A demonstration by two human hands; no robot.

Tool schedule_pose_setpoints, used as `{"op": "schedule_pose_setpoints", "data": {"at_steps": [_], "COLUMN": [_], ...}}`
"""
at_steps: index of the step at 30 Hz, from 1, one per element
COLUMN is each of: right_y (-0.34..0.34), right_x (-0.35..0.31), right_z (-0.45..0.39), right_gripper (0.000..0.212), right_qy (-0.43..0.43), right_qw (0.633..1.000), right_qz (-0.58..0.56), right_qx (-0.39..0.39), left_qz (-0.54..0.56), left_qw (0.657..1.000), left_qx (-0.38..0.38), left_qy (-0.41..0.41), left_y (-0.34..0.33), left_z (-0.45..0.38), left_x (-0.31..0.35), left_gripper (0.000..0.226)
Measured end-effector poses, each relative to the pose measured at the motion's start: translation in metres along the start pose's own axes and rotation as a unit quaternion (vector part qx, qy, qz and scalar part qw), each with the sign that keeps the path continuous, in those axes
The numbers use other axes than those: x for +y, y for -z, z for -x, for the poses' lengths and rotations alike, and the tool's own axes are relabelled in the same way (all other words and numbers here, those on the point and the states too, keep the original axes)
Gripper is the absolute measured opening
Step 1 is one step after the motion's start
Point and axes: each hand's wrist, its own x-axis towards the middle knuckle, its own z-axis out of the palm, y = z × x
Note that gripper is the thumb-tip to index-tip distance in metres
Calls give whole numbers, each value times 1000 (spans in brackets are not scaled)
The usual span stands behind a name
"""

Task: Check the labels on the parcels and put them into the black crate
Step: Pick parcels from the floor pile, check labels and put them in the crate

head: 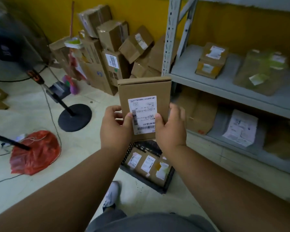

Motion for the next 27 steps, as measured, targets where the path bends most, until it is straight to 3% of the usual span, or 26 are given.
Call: {"op": "schedule_pose_setpoints", "data": {"at_steps": [5, 8, 14, 19, 24, 27], "right_y": [-77, -119, -188, -257, -360, -418], "right_x": [-1, 4, 39, 126, 253, 332], "right_z": [-34, -43, -56, -63, -40, -12], "right_gripper": [55, 40, 47, 55, 64, 63], "right_qy": [-93, -144, -218, -251, -274, -275], "right_qw": [993, 987, 973, 966, 961, 956], "right_qz": [35, 43, 34, 35, 40, 86], "right_qx": [56, 56, 67, 39, -21, -57], "left_qz": [-35, -84, -144, -122, -181, -219], "left_qw": [990, 979, 959, 956, 941, 911], "left_qx": [-128, -171, -240, -265, -285, -349], "left_qy": [-51, -74, -34, 26, 1, -38], "left_y": [-1, -11, -57, -100, -147, -176], "left_z": [-98, -153, -211, -244, -263, -265], "left_x": [-36, -65, -139, -238, -392, -482], "left_gripper": [33, 42, 37, 48, 58, 47]}}
